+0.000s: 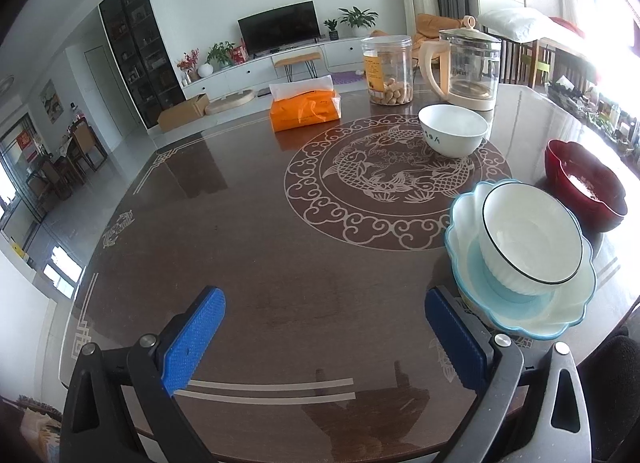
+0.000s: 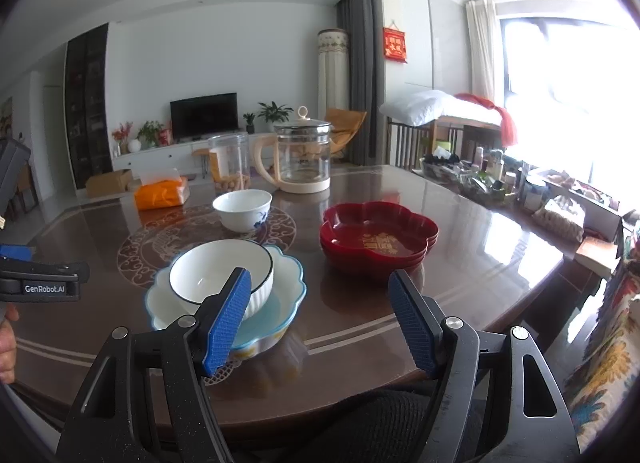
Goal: Organize plates and bowls
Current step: 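Move both grippers toward the small white bowl with blue print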
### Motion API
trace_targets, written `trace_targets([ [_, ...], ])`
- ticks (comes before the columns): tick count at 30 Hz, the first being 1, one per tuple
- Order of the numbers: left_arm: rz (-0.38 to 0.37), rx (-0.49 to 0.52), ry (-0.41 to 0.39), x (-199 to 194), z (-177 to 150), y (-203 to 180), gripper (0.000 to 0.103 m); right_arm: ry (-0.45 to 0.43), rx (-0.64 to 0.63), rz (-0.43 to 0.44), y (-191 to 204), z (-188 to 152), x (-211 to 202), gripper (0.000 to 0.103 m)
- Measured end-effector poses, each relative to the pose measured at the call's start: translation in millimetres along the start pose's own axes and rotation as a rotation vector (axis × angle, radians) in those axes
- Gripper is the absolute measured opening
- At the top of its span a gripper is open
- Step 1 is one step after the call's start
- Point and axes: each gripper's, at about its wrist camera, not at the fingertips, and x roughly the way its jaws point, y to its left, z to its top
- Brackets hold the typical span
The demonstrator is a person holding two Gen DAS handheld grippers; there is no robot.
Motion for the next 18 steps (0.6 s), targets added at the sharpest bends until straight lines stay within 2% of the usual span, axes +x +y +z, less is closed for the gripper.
trace_targets([
  [7,-0.095,-0.11,0.12,23,-5,19,0.1,0.007,-0.001,0.002,0,0,2,0.075],
  [13,-0.12,-0.085,0.161,31,-8,26,0.1,0.017,0.016,0.04,-9,7,6,0.075],
  [18,-0.097,-0.059,0.153,28,2,38,0.1,-0.105,-0.024,0.068,-23,32,0,0.075],
])
